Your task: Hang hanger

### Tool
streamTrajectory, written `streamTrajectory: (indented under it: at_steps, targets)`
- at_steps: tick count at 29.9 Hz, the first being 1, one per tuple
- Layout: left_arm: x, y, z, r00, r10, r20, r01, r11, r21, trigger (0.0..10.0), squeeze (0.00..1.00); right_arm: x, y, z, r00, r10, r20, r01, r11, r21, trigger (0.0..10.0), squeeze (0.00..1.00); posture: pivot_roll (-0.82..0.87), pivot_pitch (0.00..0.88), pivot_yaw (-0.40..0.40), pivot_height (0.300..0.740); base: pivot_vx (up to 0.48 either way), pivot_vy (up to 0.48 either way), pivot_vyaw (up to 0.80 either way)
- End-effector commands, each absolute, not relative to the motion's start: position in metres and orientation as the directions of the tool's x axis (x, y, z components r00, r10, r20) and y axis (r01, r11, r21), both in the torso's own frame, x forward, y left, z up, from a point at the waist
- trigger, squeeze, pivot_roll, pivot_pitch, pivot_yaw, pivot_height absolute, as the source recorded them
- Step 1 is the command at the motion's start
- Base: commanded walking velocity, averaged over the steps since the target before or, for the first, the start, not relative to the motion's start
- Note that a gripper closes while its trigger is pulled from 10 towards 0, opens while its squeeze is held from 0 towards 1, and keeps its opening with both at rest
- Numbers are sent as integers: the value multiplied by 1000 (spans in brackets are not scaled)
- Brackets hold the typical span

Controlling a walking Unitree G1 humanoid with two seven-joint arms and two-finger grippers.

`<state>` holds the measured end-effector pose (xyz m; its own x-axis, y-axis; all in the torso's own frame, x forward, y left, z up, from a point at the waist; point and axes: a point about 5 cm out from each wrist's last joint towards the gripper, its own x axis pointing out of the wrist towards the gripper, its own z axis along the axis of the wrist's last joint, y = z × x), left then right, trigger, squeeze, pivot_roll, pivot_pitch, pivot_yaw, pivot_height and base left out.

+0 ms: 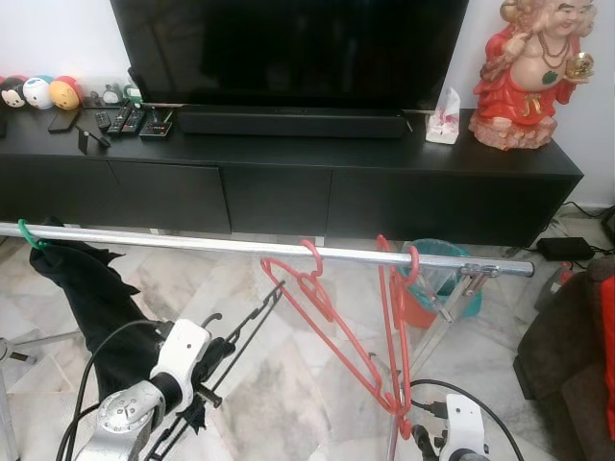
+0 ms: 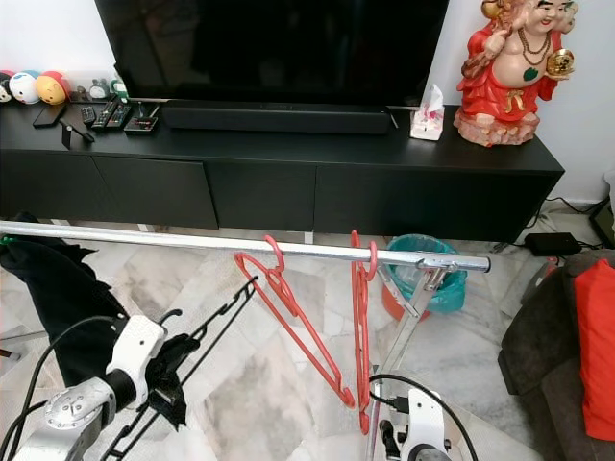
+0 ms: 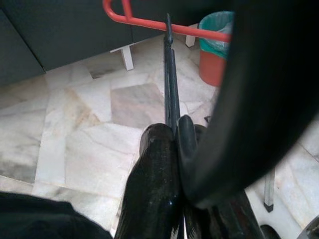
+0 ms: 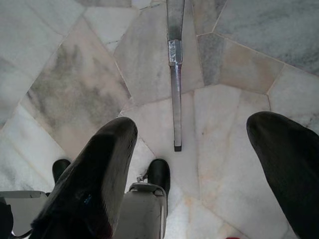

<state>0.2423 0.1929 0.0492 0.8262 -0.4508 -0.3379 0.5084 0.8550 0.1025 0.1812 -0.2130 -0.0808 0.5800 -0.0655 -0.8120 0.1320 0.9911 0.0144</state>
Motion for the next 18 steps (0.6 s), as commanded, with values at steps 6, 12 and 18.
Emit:
streamTrajectory:
  at_steps: [6,12,18]
  targets:
    - [244,187,59,832,-481,-276,520,850,87,10000,0,183,-215,-80,580,-67,-812,129,992,10,10000,0,4,10,-34,740,0,0,0]
    - [244,188,62,833,-485,-266,523,848,90,10000,0,183,-215,-80,581,-66,-812,127,992,11,10000,0,4,10,-35,740,0,0,0]
    - [244,190,65,838,-483,-255,520,848,102,10000,0,183,-215,-80,580,-65,-812,125,992,10,10000,0,8,11,-36,740,0,0,0]
